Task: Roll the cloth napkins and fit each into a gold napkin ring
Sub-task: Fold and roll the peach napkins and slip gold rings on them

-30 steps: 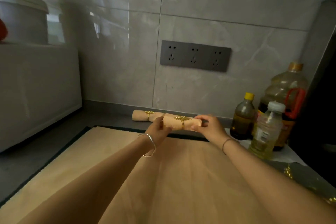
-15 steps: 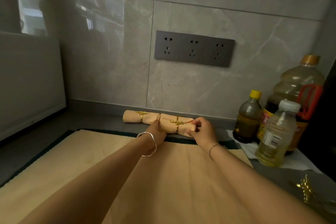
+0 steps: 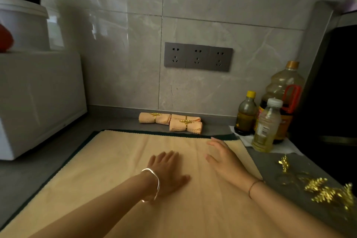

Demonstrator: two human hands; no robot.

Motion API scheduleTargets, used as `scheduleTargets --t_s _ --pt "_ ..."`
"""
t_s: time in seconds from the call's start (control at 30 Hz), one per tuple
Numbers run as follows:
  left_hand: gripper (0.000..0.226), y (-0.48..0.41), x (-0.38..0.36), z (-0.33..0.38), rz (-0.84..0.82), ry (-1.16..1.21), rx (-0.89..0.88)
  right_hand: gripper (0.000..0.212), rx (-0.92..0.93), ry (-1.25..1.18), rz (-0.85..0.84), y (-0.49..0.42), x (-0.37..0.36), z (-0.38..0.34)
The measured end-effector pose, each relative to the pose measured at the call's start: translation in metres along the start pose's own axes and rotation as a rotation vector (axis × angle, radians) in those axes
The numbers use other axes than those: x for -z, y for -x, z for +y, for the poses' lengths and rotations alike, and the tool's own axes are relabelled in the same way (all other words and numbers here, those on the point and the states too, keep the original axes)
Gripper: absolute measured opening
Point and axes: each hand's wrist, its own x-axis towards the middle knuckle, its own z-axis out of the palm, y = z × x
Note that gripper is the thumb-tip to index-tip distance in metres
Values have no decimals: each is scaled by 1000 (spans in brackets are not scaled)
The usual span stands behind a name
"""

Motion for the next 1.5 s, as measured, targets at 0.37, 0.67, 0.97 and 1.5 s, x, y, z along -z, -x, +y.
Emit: scheduleTargets --t_s 0.37,0.67,0.97,1.5 --pt "123 159 -27 31 -57 -64 -199 77 90 141 -331 184 32 -36" --pt "113 235 -34 46 -134 -136 -337 81 226 257 -540 277 67 -69" --pt "95 243 -27 51 -146 -32 -348 54 259 199 -443 294 74 -80" --pt "31 254 34 -6 -214 -3 -133 24 161 192 -350 251 119 -89"
